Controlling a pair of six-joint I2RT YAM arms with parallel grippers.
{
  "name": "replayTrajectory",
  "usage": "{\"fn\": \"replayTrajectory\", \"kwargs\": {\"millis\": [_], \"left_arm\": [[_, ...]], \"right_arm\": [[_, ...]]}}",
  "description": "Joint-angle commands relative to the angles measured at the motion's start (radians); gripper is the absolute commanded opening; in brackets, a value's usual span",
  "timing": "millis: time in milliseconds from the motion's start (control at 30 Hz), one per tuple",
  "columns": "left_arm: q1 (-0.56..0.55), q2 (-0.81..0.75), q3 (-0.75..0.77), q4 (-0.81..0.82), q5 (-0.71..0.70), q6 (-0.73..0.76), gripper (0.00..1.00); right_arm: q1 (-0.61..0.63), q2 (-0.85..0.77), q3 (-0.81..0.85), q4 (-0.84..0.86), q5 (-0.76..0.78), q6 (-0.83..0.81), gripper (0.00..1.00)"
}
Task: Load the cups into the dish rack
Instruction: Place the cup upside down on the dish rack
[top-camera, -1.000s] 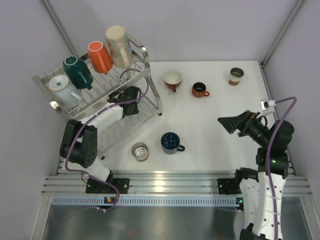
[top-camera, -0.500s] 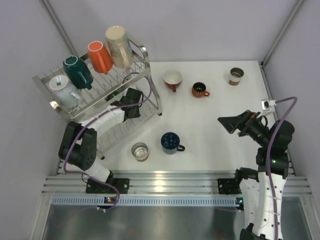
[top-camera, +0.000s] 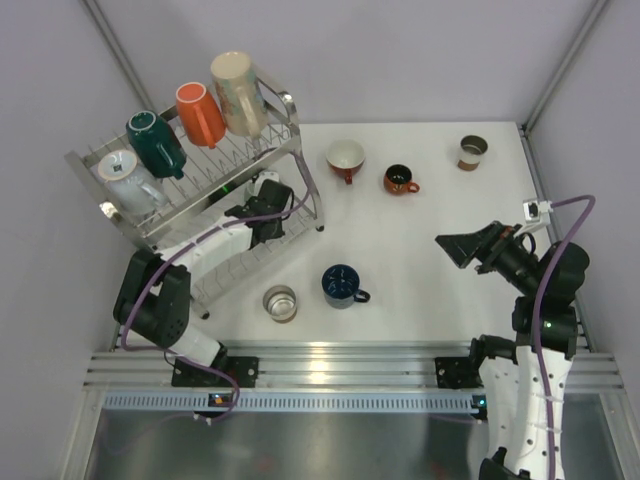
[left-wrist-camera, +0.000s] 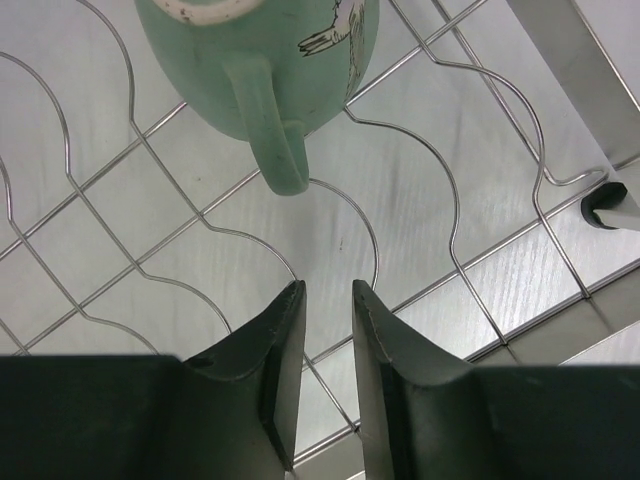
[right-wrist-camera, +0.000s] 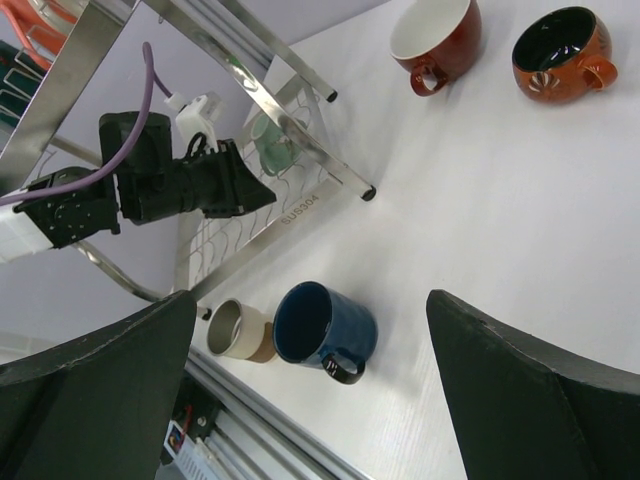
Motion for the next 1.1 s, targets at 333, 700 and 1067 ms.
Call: {"fn": "replayTrajectory", "kwargs": {"millis": [333, 700, 1067], "left_arm": [[-0.097, -0.004, 0.01, -0.044, -0.175, 0.07, 0.0], [-0.199, 0.075, 0.046, -0.048, -0.366, 0.203, 0.0], [-0.199, 0.102, 0.097, 0.022, -0.389, 0.344, 0.0]], "right_arm": [[0.019, -0.023, 0.036, 0.006, 0.008, -0.023, 0.99], [0.022, -0.026, 0.035, -0.001, 0.018, -0.032, 0.99], [0.026, -0.02, 0.042, -0.021, 0.035, -0.055, 0.99]]}}
